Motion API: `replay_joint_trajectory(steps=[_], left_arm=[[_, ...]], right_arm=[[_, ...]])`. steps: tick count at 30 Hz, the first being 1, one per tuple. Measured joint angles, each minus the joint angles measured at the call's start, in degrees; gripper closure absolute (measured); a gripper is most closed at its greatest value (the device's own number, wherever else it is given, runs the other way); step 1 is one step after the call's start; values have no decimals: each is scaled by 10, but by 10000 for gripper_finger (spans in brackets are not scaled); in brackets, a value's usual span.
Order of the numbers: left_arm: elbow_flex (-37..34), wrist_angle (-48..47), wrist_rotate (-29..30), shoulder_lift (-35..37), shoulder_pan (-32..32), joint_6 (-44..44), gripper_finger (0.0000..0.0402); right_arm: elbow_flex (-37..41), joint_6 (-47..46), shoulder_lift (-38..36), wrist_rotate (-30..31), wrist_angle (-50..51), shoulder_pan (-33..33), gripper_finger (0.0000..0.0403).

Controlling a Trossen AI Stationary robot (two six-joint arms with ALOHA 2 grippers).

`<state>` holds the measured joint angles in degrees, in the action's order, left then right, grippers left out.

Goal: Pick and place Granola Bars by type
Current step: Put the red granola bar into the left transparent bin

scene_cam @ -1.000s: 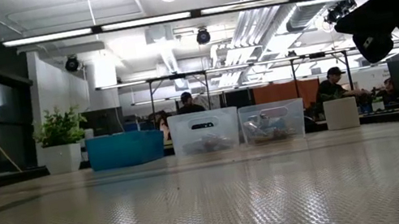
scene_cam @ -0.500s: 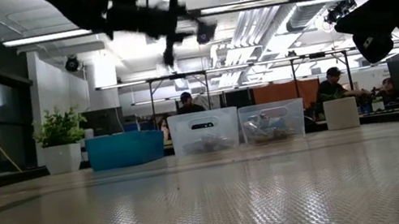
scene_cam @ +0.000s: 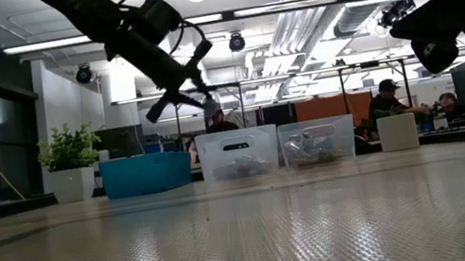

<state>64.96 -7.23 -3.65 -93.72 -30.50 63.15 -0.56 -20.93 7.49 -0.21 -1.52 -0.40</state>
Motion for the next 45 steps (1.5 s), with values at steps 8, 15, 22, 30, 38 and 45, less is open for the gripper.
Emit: replay_joint_trajectory(steps=[8, 15, 22, 30, 38, 45], left_arm=[[0, -58, 22, -1, 2, -19, 344], [5, -59, 31, -8, 2, -25, 344], [135, -157, 25, -69, 23, -94, 344], [273, -287, 46, -147, 28, -140, 344], [290, -306, 38, -201, 35, -116, 344], [290, -296, 35, -212, 39, -109, 344]], right_arm=[[0, 0, 0, 0, 0, 0, 397], [0, 0, 0, 0, 0, 0, 398], [0, 0, 0, 0, 0, 0, 396], [0, 0, 0, 0, 0, 0, 396], [0, 0, 0, 0, 0, 0, 393], [0, 0, 0, 0, 0, 0, 398]])
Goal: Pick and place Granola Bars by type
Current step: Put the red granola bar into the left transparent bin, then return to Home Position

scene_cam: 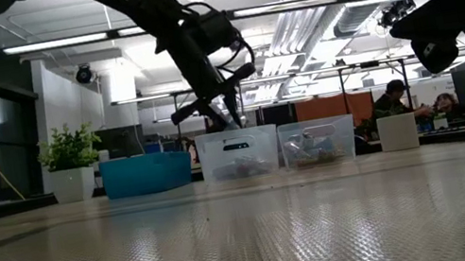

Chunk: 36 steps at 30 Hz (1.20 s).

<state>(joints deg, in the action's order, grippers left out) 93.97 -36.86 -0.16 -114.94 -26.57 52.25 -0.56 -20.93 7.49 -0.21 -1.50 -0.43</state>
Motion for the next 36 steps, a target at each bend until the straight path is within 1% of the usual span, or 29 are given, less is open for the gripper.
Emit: replay_joint_trajectory(steps=[9, 11, 14, 21, 25, 30, 36], left_arm=[[0, -1, -9, -1, 0, -15, 343], [0, -1, -11, -1, 0, -15, 338], [0, -1, -17, -1, 0, -15, 315], [0, -1, -18, -1, 0, -13, 242], [0, 7, -18, -1, 0, -11, 218], [13, 36, -34, 7, 4, -58, 220], [49, 44, -20, 42, 20, -125, 237]], right_arm=[[0, 0, 0, 0, 0, 0, 397], [0, 0, 0, 0, 0, 0, 398], [0, 0, 0, 0, 0, 0, 397], [0, 0, 0, 0, 0, 0, 395], [0, 0, 0, 0, 0, 0, 395], [0, 0, 0, 0, 0, 0, 394], [0, 0, 0, 0, 0, 0, 396]])
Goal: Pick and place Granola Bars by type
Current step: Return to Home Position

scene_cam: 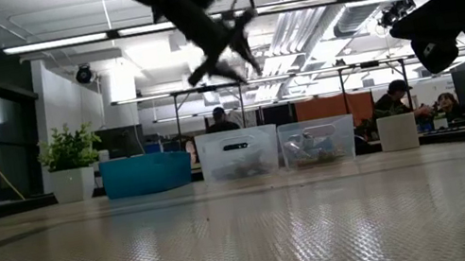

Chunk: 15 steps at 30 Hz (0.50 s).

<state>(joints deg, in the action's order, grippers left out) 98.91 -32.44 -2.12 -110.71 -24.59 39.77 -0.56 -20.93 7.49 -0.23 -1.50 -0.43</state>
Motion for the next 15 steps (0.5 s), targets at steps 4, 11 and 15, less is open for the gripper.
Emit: replay_joint_trajectory(steps=[4, 11, 15], left_arm=[[3, 38, 11, 38, 17, -32, 247], [4, 47, 22, 105, 44, -113, 275], [1, 53, 34, 130, 49, -143, 297]], right_arm=[[0, 0, 0, 0, 0, 0, 398], [0, 0, 0, 0, 0, 0, 399], [0, 0, 0, 0, 0, 0, 400]])
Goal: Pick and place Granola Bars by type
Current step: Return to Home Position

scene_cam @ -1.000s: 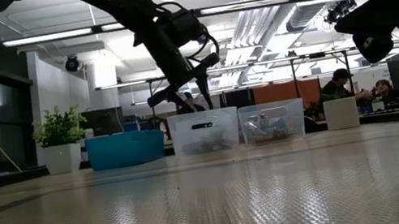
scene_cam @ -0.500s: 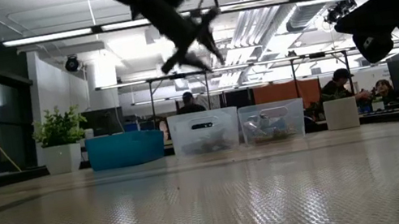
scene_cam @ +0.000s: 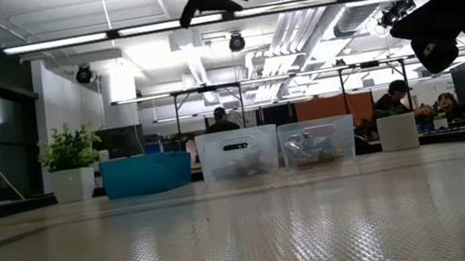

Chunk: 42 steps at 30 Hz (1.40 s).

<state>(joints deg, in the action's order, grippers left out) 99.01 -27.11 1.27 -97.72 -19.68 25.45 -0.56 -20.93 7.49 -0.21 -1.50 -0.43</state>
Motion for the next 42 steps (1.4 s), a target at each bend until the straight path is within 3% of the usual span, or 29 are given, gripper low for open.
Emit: replay_joint_trajectory(steps=[6, 20, 29, 42], left_arm=[[-85, 67, -11, 52, -1, 5, 328], [-424, 308, -21, 302, 6, 0, 396], [-621, 447, -17, 432, 6, 18, 401], [-832, 604, -17, 550, 6, 50, 401]], right_arm=[[0, 0, 0, 0, 0, 0, 401], [0, 0, 0, 0, 0, 0, 402], [0, 0, 0, 0, 0, 0, 401], [0, 0, 0, 0, 0, 0, 395]])
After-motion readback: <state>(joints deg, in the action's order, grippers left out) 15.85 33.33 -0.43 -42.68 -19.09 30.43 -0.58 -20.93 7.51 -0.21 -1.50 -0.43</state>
